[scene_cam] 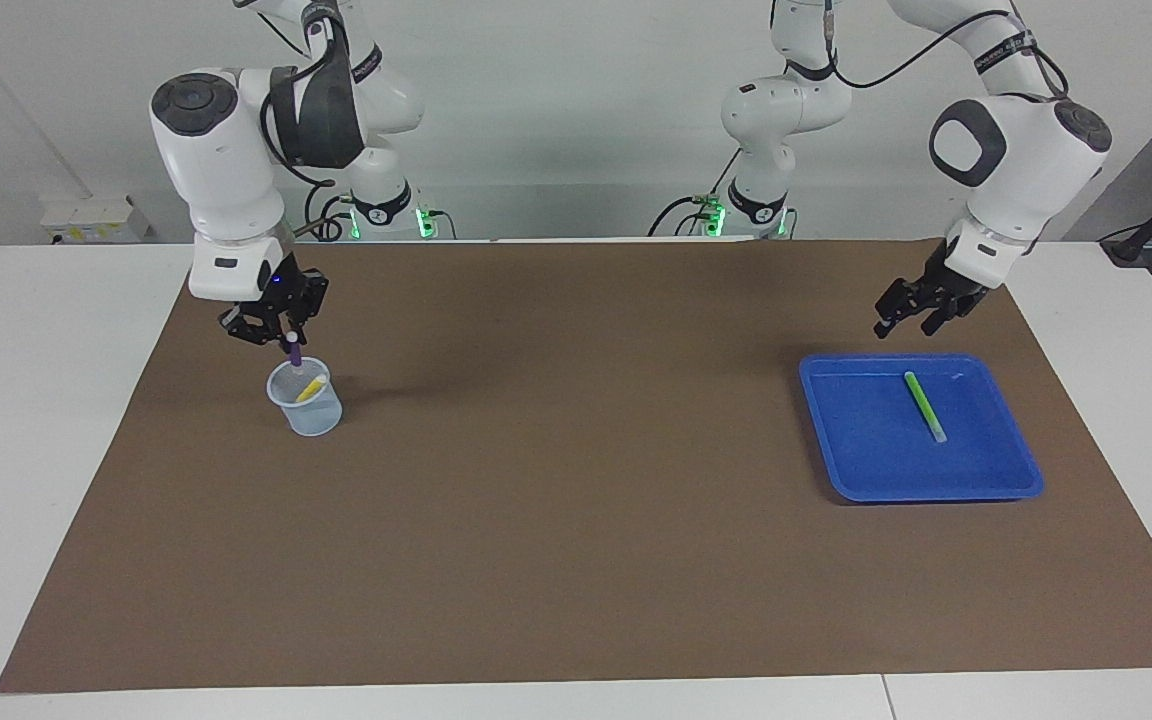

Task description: Transfer and insert pens with both arms

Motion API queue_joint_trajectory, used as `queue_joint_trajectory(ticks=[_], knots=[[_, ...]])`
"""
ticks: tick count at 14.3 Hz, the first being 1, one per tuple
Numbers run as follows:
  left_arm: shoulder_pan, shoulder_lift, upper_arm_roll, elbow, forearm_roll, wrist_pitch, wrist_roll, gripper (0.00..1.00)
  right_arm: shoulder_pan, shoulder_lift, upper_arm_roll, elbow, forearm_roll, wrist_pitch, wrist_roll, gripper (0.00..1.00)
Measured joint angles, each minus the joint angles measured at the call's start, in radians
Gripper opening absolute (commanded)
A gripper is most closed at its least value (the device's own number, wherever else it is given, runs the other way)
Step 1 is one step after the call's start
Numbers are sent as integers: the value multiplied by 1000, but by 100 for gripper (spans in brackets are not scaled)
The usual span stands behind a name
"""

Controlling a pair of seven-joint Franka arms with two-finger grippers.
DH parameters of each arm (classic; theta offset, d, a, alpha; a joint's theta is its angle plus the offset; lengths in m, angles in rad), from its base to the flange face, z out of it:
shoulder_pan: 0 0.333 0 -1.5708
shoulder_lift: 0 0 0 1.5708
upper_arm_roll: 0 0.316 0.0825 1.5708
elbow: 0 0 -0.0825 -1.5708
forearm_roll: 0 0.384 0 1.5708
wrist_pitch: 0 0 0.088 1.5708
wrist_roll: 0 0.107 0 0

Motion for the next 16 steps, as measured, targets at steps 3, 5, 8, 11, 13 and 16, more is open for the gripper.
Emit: queue_joint_trajectory(ticks=[3, 5, 8, 11, 13, 16], knots=[[27, 57, 0, -1, 1, 77, 63, 90, -35, 0, 0, -34, 0, 47, -48, 0], [33, 103, 0, -1, 1, 138, 82, 90, -36, -1, 1, -43, 2, 53, -46, 0], [37, 164, 0, -1, 1, 209, 116, 89, -36, -4, 4, -59, 15, 58, -22, 0], [55, 207, 1, 2, 3, 254, 171, 89, -40, -10, 2, -88, 56, 100, -12, 1], [62, 236, 2, 8, 35, 286, 192, 88, -46, -17, 1, -108, 71, 116, -12, 42], [78, 291, 4, 23, 71, 341, 211, 88, -55, -28, 1, -129, 73, 119, -11, 90]])
